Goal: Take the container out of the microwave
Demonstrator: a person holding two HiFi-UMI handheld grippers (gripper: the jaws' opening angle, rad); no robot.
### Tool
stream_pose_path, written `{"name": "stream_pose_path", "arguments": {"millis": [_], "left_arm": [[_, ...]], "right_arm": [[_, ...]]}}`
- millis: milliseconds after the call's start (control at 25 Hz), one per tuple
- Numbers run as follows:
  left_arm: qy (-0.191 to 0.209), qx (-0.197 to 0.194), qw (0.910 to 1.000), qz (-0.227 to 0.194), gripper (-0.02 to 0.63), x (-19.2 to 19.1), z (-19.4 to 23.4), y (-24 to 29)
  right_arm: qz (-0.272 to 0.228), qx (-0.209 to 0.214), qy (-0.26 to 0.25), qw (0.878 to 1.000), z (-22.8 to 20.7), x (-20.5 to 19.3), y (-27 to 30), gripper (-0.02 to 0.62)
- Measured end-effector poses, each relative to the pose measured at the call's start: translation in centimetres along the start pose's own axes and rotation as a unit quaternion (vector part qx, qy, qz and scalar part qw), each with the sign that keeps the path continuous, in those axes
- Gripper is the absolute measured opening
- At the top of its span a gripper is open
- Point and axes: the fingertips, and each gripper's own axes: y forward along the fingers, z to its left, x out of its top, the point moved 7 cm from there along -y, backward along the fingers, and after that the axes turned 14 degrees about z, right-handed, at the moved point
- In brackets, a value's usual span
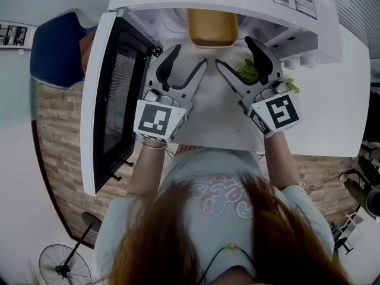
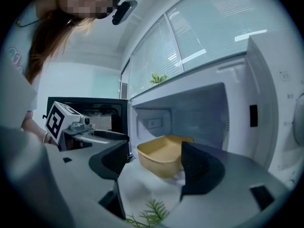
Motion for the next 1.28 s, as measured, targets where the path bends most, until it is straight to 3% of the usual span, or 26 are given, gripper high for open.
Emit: {"name": "stream_pose_path", "arguments": {"millis": [600,1080,1280], "left_arm": [[0.008,-0.004,0.9997,0.025,0.239,-1.1,0.9,2.9],[0.023,-0.019,0.9979,0.057,0.239,-1.6,1.7,4.6],[0.047,-0.019,0.9968,0.062,0.239,-1.4,1.7,4.9]], "right_arm": [[0.052,-0.012,0.016,0.998,-0.9,-1.5,2.8,0.356],[0.086,0.014,0.025,0.996,-1.9,-1.9,4.1,0.316],[0.086,0.024,0.041,0.995,-2.1,-1.9,4.5,0.299]]}}
